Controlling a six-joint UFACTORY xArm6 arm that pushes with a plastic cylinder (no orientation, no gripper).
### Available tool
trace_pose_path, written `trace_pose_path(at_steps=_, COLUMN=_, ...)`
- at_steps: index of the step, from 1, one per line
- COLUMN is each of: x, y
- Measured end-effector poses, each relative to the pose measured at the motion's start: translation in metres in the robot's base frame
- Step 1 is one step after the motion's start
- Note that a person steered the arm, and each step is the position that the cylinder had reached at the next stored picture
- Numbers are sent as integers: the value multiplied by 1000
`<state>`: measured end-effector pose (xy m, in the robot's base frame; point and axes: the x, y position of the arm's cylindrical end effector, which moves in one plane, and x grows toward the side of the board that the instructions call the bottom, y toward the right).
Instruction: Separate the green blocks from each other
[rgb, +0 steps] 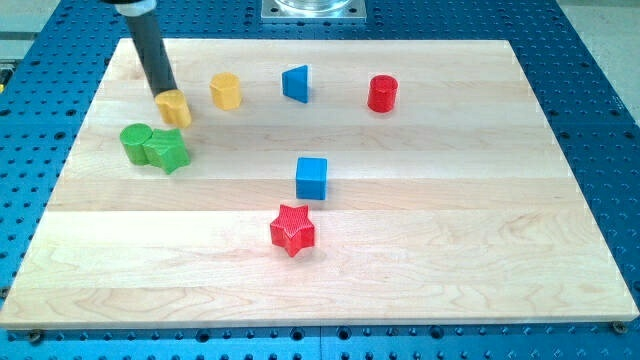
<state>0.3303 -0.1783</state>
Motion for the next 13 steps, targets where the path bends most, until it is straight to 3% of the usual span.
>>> trace_pose_path(at_steps=1, x=0, y=-15)
trace_pose_path(at_steps=2, x=34, y=-87)
trace_pose_path(at_steps=3, x=71, y=-77)
trace_pose_path(at_steps=4, x=83, y=-21)
trace_pose_path(at_steps=5, x=91, y=-14)
trace_pose_path(at_steps=6, x=156, y=-66)
trace_pose_path(at_steps=8, x=162, y=60)
trace_pose_path(at_steps=9, x=148, y=79)
trace_pose_path(at_steps=10, x=152, y=34)
trace_pose_path(at_steps=12, x=127, y=27)
trace_pose_path(at_steps=13, x=120, y=67)
